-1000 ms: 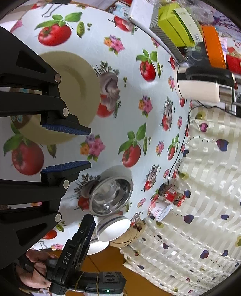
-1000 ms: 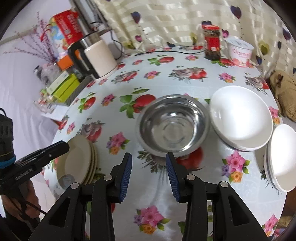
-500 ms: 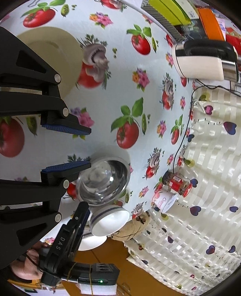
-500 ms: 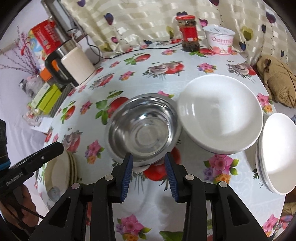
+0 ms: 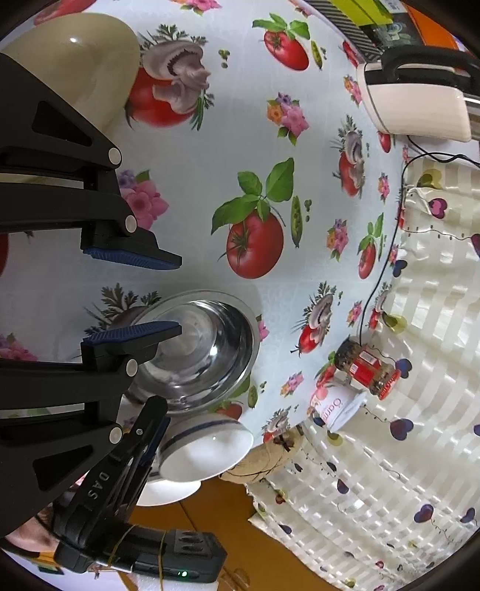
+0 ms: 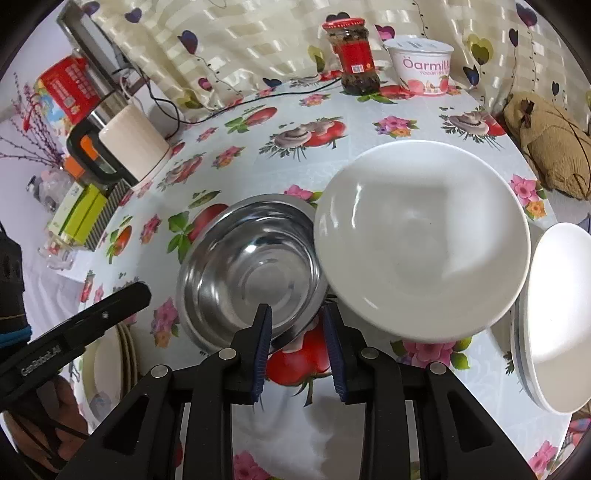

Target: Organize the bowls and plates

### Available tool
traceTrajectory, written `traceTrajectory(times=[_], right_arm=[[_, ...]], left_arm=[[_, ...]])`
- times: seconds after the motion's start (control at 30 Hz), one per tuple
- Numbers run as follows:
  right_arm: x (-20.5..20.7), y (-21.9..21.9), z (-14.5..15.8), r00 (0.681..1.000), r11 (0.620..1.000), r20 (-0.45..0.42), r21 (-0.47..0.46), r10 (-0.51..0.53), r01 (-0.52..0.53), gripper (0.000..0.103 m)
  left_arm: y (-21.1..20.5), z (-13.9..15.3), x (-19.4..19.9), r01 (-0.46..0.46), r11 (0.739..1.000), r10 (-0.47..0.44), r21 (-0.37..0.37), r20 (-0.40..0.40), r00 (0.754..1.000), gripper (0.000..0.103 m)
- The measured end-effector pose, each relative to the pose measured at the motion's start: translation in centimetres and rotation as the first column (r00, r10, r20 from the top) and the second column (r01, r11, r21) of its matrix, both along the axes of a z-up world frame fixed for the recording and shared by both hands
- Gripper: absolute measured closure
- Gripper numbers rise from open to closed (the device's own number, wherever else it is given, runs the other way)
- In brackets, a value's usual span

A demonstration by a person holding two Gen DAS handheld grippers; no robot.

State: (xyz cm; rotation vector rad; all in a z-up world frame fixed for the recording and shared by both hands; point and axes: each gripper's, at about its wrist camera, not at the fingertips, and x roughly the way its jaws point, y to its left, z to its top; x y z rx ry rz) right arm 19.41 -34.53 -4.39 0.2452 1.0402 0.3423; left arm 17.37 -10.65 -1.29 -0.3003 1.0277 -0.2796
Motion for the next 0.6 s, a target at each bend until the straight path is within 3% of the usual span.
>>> traceTrajectory(times=[0.33, 0.6], right_arm=[[0.8, -0.2, -0.6, 1.0, 1.0, -0.009, 0.0, -0.005, 0.005, 0.085], [0.8, 0.0, -0.5, 1.0, 1.0, -0.012, 0.0, 0.002, -0.002, 0.085]], left_arm=[[-1.4, -1.6, 1.6, 0.021, 1.0, -0.021, -0.009, -0.029, 0.999, 0.074], [-1.5, -1.6, 0.8, 0.036, 0.999, -0.036, -0.001, -0.028, 0.999, 0.074]])
